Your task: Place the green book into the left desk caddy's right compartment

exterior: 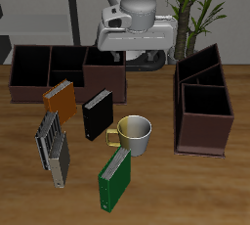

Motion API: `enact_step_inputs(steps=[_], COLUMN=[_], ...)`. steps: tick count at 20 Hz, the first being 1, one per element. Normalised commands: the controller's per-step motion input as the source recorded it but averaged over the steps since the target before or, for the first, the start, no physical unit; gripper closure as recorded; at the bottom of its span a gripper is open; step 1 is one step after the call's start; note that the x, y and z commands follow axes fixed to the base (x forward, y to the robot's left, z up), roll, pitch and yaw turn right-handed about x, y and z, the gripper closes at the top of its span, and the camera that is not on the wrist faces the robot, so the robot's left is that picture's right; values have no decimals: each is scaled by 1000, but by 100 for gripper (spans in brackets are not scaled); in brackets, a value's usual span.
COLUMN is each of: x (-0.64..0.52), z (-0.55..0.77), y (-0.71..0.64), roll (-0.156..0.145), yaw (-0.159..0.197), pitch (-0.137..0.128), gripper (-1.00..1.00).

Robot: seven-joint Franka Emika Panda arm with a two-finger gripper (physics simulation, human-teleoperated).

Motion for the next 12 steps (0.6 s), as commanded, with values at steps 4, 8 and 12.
enact_step_inputs(steps=[4,8,12], x=[365,229,563], z=[124,130,47], y=[382,168,35], roll=[1,-7,-23], yaw=[15,3,-27], pitch=[-14,-29,12], gripper=[-100,-100,-100])
